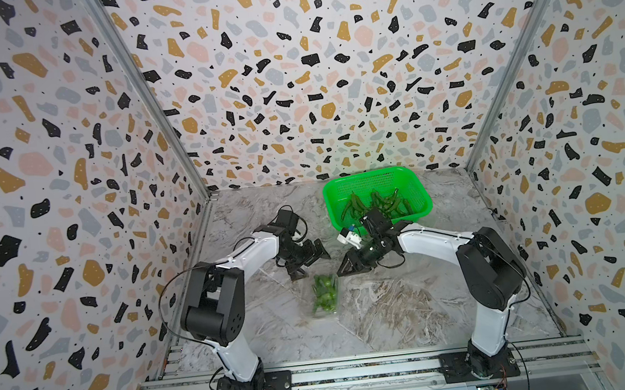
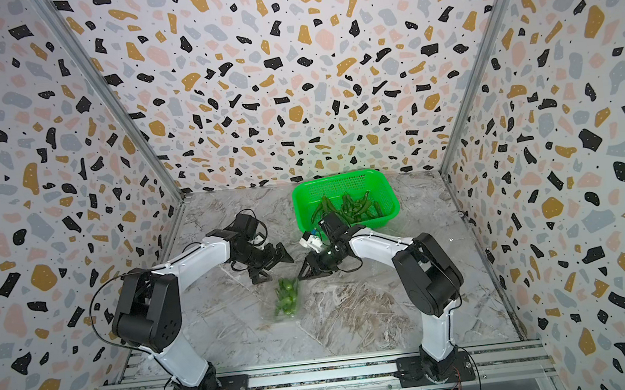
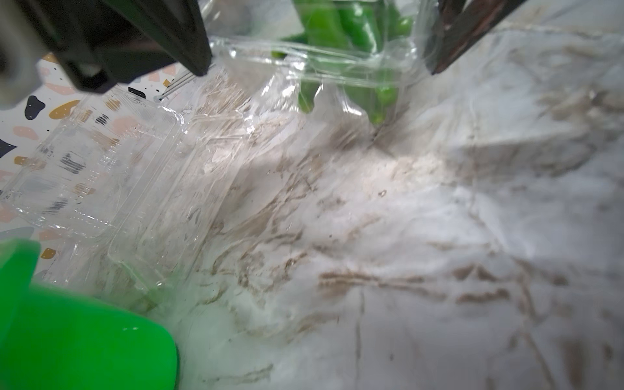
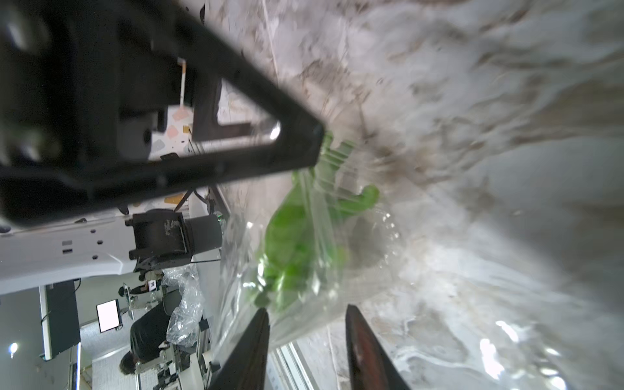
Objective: Take small green peppers out of containers
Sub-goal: Adjust the packing box at the center of the board.
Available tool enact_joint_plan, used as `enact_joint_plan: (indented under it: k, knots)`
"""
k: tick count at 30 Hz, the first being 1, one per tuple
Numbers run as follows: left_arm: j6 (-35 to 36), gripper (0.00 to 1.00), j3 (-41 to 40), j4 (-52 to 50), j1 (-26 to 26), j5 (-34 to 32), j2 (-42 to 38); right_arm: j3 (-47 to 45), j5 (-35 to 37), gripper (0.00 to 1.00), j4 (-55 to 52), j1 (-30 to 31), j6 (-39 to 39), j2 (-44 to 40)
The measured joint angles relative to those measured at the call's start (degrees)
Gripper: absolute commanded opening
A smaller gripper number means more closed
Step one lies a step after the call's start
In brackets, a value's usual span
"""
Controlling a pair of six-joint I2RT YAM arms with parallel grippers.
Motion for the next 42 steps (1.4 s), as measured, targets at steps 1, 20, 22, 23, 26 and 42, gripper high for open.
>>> enact_joint_plan:
  k: [1,20,22,23,26,42]
  knots:
    - [-0.7,0.98,-0.9,-0.5,0.0,0.9,-1.1,1.1,0.3,0.39,0.0,-0.6,-0.4,0.8]
    - [-11.3,0.98,-6.1,-13.7,-4.8,0.3,-24.7,32.6,1.9,0.56,-13.2,-1.3,-9.5,20.3]
    - [-8.8,0.98,-2.7,-16.3,-4.8,-1.7,-22.9,30.9,2.6,0.56,-14.5,-3.9,-10.4,16.3]
    - [-6.9,0.98,-0.1,-17.6,-4.8,-2.9,-20.9,29.3,3.0,0.56,-14.7,-5.1,-10.7,13.7]
    - [-1.4,0.99,8.0,-19.7,-4.8,-5.5,-13.8,21.3,3.6,0.55,-14.9,-9.6,-11.2,3.4]
    - [13.4,1.0,18.8,-9.0,-4.7,-3.5,7.1,-13.9,0.7,0.55,-10.4,-6.7,-6.3,-14.3]
